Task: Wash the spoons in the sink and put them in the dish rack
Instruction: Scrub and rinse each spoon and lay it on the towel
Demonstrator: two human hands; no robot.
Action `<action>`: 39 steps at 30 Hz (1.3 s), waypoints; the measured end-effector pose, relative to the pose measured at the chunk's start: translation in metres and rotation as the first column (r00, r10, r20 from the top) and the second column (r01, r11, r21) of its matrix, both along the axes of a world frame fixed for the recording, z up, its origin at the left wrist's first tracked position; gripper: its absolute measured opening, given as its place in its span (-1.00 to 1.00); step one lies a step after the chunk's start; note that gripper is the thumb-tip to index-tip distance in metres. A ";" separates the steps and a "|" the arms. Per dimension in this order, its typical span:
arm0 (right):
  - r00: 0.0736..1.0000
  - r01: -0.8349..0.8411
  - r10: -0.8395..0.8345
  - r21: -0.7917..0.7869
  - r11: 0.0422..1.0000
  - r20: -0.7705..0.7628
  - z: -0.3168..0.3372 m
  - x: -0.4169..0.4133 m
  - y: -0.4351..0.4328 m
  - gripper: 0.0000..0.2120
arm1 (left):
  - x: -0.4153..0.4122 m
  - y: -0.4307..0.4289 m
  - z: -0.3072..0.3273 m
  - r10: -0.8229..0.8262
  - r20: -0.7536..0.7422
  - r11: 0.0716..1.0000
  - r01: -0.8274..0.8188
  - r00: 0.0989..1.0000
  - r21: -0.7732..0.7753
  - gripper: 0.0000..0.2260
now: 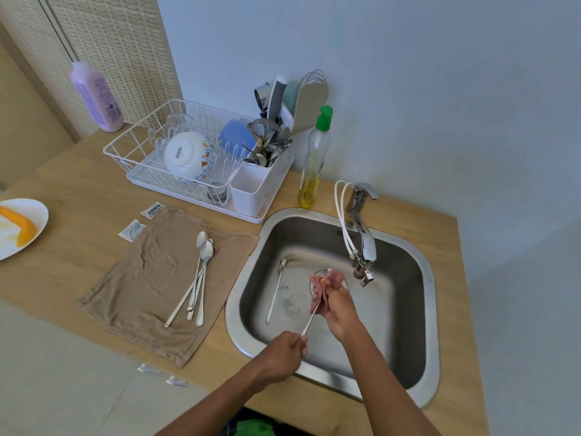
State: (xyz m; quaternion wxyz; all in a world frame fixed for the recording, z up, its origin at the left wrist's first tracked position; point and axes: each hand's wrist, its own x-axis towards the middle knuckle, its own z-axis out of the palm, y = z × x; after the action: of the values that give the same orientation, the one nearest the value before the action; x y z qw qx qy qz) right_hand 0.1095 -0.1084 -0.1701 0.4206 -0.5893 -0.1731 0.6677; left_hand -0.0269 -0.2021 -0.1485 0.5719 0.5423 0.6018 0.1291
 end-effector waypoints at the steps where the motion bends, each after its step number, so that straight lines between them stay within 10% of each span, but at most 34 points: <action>1: 0.999 0.016 -0.016 0.002 1.000 0.036 -0.001 0.000 0.004 -0.82 | 0.001 0.001 -0.001 0.008 0.002 1.000 -0.008 1.000 0.008 -0.65; 14: 0.967 -0.234 0.229 -0.032 0.972 -0.113 -0.002 0.011 0.010 -0.77 | 0.024 0.011 -0.017 0.117 0.083 0.990 -0.110 0.990 -0.086 -0.64; 20: 0.947 -0.302 0.303 -0.025 0.953 0.104 -0.011 0.024 0.010 -0.69 | 0.009 0.044 -0.012 -0.329 -0.124 0.939 0.310 0.936 -0.147 -0.69; 25: 0.900 -0.341 0.337 -0.035 0.939 0.276 -0.023 0.028 0.007 -0.69 | -0.016 0.107 -0.016 0.148 -0.241 0.977 -0.104 0.959 0.185 -0.73; 39: 0.828 -0.447 0.464 -0.127 0.885 0.315 -0.021 0.053 -0.004 -0.72 | 0.033 0.165 -0.064 0.450 -0.134 0.871 -0.400 0.883 0.286 -0.80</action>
State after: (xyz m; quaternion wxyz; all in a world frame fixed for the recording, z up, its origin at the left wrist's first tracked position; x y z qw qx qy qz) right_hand 0.1623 -0.1122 -0.1910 0.1992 -0.6461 -0.3614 0.6421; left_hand 0.0059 -0.0366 -0.2129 0.3941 0.4735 0.7390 0.2727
